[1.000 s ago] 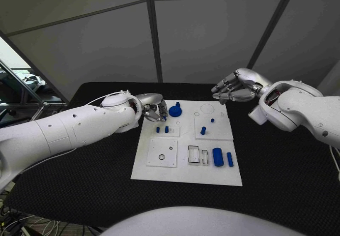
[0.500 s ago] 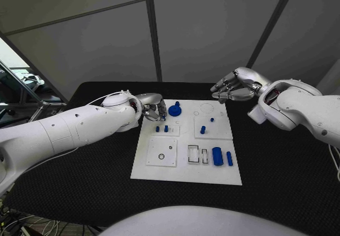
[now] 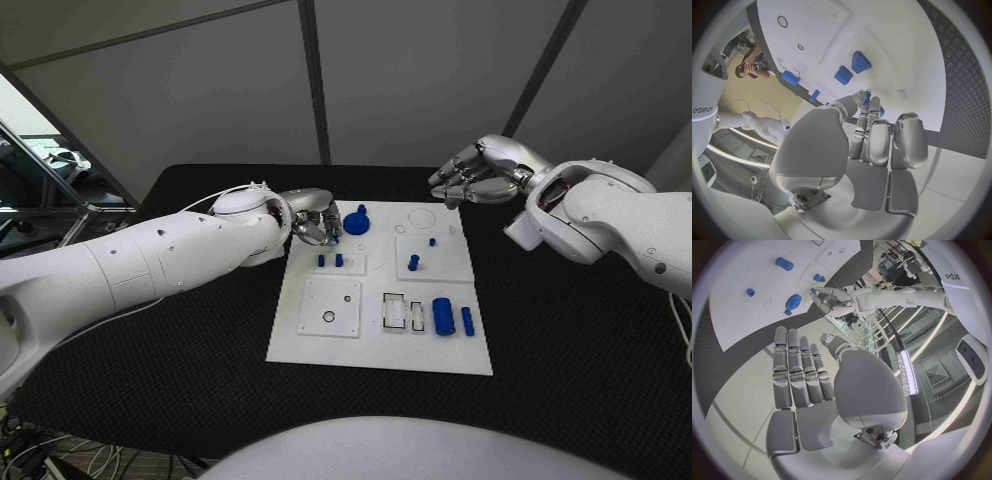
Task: Assemble the parts on the task board
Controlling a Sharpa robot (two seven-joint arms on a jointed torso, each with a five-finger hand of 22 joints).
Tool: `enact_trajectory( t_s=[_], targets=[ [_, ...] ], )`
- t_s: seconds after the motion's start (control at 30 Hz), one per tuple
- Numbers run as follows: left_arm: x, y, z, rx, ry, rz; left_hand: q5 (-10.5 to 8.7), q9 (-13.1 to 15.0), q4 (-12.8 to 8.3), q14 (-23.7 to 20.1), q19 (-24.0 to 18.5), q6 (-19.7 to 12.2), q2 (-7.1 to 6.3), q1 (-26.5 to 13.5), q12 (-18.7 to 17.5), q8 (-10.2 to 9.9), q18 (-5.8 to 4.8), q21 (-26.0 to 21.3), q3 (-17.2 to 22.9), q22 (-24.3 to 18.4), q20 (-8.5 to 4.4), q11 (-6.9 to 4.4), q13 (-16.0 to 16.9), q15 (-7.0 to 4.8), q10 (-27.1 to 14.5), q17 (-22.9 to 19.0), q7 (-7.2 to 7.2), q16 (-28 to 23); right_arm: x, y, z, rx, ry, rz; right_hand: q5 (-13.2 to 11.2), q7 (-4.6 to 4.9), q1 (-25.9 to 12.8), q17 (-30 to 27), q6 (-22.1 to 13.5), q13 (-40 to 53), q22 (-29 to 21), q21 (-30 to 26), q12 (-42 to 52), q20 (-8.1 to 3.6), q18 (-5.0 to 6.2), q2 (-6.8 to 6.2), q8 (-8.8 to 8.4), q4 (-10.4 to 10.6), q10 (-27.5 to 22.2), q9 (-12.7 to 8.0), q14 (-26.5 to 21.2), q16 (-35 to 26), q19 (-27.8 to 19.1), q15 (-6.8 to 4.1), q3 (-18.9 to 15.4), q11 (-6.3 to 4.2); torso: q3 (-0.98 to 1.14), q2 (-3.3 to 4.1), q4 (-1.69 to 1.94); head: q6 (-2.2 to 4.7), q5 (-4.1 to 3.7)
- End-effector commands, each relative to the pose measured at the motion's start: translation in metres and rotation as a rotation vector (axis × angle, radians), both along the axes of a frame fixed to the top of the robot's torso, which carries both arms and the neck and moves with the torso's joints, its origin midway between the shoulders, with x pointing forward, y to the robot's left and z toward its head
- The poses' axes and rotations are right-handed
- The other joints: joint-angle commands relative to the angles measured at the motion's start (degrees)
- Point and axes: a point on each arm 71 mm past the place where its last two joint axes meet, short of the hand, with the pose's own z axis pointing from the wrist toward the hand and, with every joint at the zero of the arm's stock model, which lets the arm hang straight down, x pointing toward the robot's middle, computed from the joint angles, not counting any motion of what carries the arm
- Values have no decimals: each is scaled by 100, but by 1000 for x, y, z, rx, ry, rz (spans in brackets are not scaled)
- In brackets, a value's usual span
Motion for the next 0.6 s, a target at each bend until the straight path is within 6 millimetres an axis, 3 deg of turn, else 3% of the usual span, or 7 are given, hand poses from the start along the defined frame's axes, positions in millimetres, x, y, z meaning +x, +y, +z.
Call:
enact_trajectory(
  t_s=[0.03,0.6],
  targets=[
    [1,0,-1,7,17,3,14,-8,14,130,132,36,3,-38,-40,-33,-340,28,-8,103,40,-1,-7,33,40,-6,-3,39,0,1,2,5,-9,10,27,-7,5,7,15,-8,-7,-30,30,-1,14,41,29,-16,-34,8,-15,-26,36,-26,5,-16,2,-1,-1,-5,-1],
    [1,0,-3,24,38,0,14,-9,11,129,132,36,4,-35,-46,-38,-340,30,-8,106,41,-1,-6,33,42,-9,-3,38,-1,2,2,5,-8,11,27,-7,5,7,15,-8,-7,-30,30,-1,14,41,29,-16,-34,8,-15,-26,36,-26,5,-16,0,-1,0,-19,-6]
  ],
)
